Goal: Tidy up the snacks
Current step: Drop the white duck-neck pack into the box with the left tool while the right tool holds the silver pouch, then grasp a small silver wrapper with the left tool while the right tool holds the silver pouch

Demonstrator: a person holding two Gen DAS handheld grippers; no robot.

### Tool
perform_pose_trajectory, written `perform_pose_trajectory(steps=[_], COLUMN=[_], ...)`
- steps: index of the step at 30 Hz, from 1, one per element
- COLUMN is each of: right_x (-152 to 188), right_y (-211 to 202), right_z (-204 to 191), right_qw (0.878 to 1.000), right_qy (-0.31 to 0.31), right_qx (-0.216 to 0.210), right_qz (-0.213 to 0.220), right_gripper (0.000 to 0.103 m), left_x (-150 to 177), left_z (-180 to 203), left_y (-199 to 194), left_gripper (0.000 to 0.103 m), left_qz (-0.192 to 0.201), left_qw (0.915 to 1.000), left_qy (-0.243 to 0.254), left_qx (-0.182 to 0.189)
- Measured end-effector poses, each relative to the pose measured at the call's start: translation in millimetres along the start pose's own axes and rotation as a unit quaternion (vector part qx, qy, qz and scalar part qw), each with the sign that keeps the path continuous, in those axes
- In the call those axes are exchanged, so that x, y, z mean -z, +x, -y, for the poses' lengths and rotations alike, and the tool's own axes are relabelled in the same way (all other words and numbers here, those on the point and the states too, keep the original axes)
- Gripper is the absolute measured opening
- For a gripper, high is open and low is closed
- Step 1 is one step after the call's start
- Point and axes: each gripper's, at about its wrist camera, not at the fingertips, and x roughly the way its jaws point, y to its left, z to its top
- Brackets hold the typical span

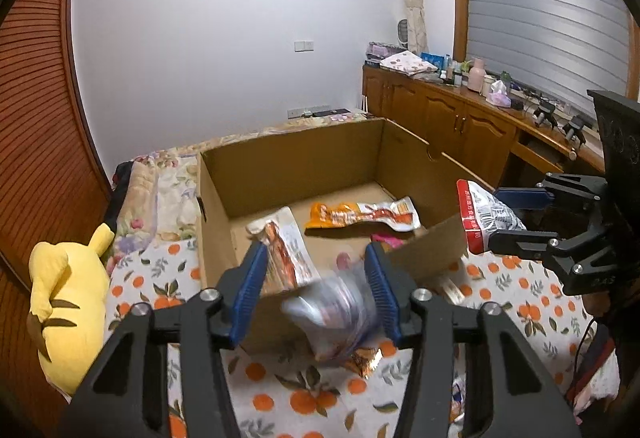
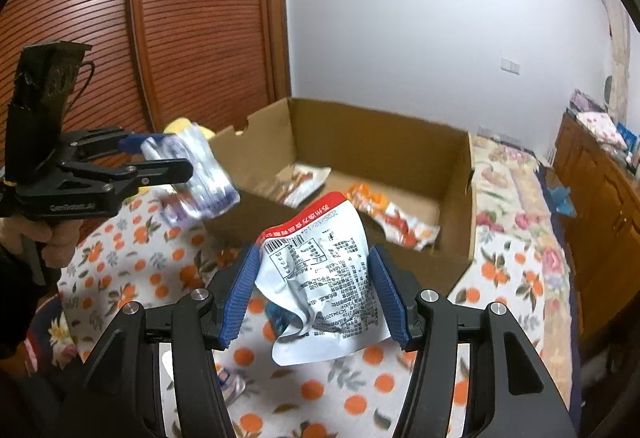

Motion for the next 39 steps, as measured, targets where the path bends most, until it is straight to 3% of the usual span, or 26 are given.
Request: perform_pose_trajectory(steps=[2, 4, 6, 8, 9, 19, 31, 39], right_x=[-9, -15, -18, -16, -14, 6, 35, 49], right_y=[4, 8, 12, 16, 18, 16, 0, 2], right_z=[2, 3, 5, 6, 7, 10, 41, 53], right_qw=[1.0, 1.0, 1.0, 1.0, 1.0, 0.999, 0.999, 0.998], right_qy=[-0.003, -0.006, -0.004, 0.0, 0.003, 0.016, 0.046, 0.062], right_qx=[-0.001, -0.008, -0.014, -0.019, -0.024, -0.034, -0.016, -0.016], right_qz=[0.004, 0.008, 0.01, 0.011, 0.01, -0.002, -0.007, -0.018], right_gripper=[0.058, 0.058, 0.058, 0.058, 0.058, 0.058, 0.058, 0.059], left_x=[-4, 0, 11, 23, 26, 50, 59, 73], left_z=[-3, -1, -3, -6, -6, 28, 85, 92], left_y=[8, 17, 20, 19, 18, 44, 100, 113], left_gripper=[0.021, 0.018, 0.022, 0.037, 0.039, 0.049, 0.05, 0.07], left_qz=[-0.006, -0.023, -0.031, -0.036, -0.038, -0.079, -0.159, -0.189], left_qw=[0.9999, 0.9997, 0.9994, 0.9991, 0.999, 0.9941, 0.9762, 0.9678], left_qy=[-0.005, 0.008, 0.002, -0.008, -0.01, -0.009, 0.085, 0.114], left_qx=[0.007, 0.004, 0.013, 0.021, 0.022, 0.074, 0.121, 0.122])
